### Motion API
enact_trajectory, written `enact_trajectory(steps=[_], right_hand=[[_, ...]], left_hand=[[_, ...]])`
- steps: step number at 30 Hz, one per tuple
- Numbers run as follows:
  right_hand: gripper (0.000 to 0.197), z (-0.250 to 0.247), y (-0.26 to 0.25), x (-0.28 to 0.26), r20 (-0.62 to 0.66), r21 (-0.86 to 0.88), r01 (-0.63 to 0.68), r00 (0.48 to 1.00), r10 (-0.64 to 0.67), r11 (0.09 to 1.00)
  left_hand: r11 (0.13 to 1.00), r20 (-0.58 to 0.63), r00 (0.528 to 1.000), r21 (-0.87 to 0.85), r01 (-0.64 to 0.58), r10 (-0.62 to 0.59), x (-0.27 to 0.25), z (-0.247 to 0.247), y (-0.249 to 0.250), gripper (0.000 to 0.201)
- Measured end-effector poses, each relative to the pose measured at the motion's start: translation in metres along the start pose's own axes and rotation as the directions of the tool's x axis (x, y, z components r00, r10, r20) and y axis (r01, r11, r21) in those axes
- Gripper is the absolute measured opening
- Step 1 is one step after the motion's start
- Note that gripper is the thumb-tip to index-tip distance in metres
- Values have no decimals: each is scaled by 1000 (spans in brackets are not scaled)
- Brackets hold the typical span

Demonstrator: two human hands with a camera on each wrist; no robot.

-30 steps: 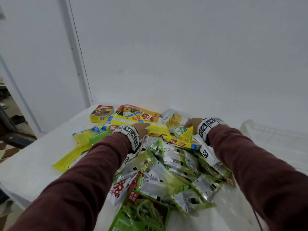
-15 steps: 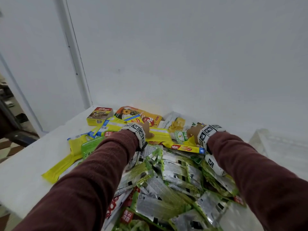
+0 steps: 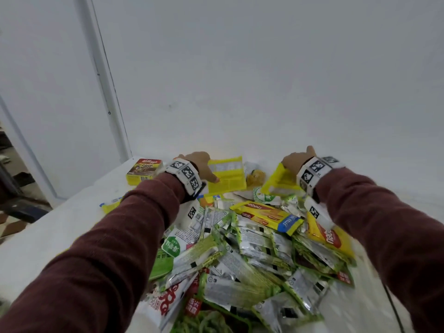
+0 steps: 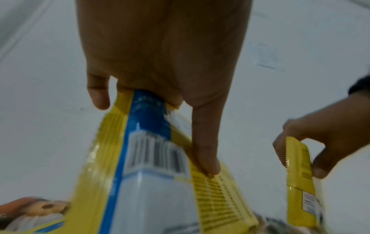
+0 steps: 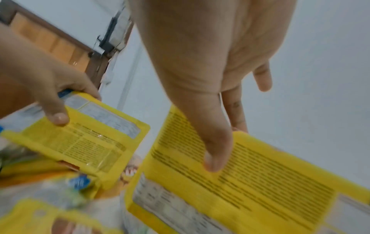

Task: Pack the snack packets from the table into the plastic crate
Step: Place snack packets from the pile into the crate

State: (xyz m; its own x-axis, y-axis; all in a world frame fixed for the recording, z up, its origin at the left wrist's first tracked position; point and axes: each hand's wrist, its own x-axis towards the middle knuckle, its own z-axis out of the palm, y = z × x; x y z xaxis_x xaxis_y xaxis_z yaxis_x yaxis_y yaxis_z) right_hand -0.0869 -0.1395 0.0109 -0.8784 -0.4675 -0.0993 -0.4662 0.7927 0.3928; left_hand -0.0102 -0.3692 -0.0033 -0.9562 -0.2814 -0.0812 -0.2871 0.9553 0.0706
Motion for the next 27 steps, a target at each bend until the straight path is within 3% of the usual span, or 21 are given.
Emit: enact_trajectory(steps=[4,6,7,8,10,12,14,16,20,23,25,27], right_hand=[[30,-29,9,-9,-146,286,26,989,17,958],[11,-38,9,-10,-214,432,73,977,23,899],[11,-42,8,-8,-211,503,84,977,28,860],[14,-42,5,-5,-166,591,82,986,22,802],[23,-42,-2,-5,-3,783,28,999,-42,621],[29,-35,-14,-4,146,848,-55,980,-133,528],[26,-26,-27,-1,225,828,-105,962,-155,550],[26,-20,-38,1,262,761,-123,956,-129,637],[53,-20,-55,2,313,613,-177,949,-32,770],[57,-14,-67,7,378,485,-225,925,30,845],[56,-4,-70,10,441,447,-288,895,71,847],[56,3,-73,8,485,500,-397,865,132,770]], left_hand=[[928,-61,996,-372,36,-63,2,-25,-38,77],[858,-53,996,-513,35,-72,6,-35,-58,59],[839,-45,997,-542,34,-69,8,-37,-67,42],[826,-50,996,-563,31,-71,8,-39,-74,29],[813,-34,993,-578,72,-112,9,-37,-86,43],[840,6,996,-537,82,-93,12,-31,-97,46],[880,73,995,-465,94,-68,17,-20,-105,43],[925,143,989,-370,89,-38,19,-11,-110,45],[963,238,971,-260,67,-3,21,5,-114,60],[972,309,951,-225,64,9,24,13,-120,69],[979,385,923,-196,57,24,26,16,-122,65],[984,425,905,-174,43,35,30,16,-125,63]])
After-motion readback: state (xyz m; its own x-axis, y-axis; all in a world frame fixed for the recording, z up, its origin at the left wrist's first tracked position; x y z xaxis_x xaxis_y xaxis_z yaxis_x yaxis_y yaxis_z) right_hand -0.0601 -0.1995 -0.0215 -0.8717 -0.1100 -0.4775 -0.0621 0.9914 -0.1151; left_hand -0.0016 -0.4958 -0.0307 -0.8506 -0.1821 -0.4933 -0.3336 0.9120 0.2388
